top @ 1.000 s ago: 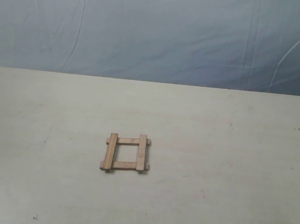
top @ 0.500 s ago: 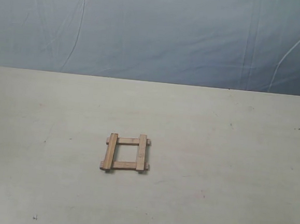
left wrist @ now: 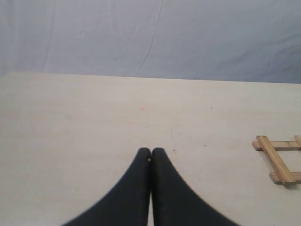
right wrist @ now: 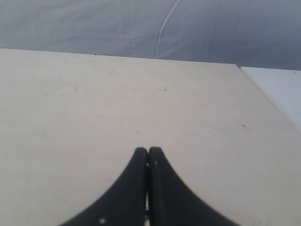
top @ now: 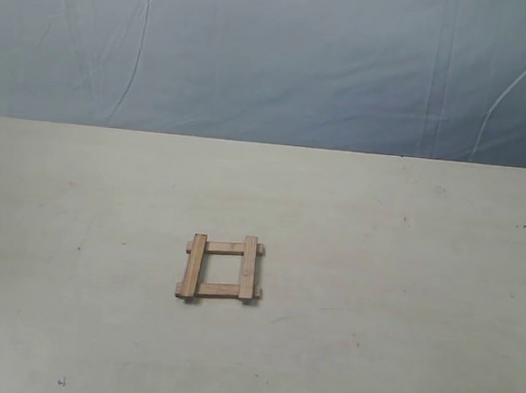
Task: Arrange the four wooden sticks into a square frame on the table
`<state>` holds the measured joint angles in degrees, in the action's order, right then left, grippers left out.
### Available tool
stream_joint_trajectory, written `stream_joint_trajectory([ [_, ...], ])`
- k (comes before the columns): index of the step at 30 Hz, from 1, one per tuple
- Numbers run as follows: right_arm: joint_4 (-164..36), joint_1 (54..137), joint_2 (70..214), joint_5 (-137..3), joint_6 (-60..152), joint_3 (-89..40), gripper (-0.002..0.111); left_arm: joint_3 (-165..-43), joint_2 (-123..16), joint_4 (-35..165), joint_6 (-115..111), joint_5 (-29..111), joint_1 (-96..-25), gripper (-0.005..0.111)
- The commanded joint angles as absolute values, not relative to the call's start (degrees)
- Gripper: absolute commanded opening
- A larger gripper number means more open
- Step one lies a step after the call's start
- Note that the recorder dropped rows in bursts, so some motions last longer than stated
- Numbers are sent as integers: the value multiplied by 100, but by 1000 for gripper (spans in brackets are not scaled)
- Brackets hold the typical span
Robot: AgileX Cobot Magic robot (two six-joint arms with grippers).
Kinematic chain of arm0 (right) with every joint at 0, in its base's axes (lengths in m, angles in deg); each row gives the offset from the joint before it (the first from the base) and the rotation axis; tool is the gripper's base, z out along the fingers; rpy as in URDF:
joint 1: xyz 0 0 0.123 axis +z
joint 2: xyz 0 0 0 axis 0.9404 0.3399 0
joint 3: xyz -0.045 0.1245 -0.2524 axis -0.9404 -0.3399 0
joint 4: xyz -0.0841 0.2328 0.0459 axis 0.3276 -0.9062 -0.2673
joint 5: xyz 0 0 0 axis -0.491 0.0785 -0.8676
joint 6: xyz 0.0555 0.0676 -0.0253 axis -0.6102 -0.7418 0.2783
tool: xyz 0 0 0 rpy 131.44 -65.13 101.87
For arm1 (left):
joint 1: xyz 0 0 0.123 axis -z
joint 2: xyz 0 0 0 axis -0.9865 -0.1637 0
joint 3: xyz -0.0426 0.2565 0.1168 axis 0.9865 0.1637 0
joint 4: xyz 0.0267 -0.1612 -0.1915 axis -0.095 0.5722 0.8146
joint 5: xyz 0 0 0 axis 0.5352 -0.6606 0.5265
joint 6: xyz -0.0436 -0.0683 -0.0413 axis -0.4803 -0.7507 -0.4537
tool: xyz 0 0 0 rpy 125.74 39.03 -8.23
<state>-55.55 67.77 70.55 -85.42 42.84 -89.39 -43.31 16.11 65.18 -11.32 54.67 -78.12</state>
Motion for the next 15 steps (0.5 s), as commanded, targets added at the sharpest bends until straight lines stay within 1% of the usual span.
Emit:
stream_joint_trajectory([
  [1,-6011,6789,7012,-8505,4843,-8938,-1,-4314,1640,6484,-1126,5482,-7812,0],
  [15,-6011,6789,7012,-8552,4843,-8938,-1,-4314,1640,6484,-1126,5482,-7812,0],
])
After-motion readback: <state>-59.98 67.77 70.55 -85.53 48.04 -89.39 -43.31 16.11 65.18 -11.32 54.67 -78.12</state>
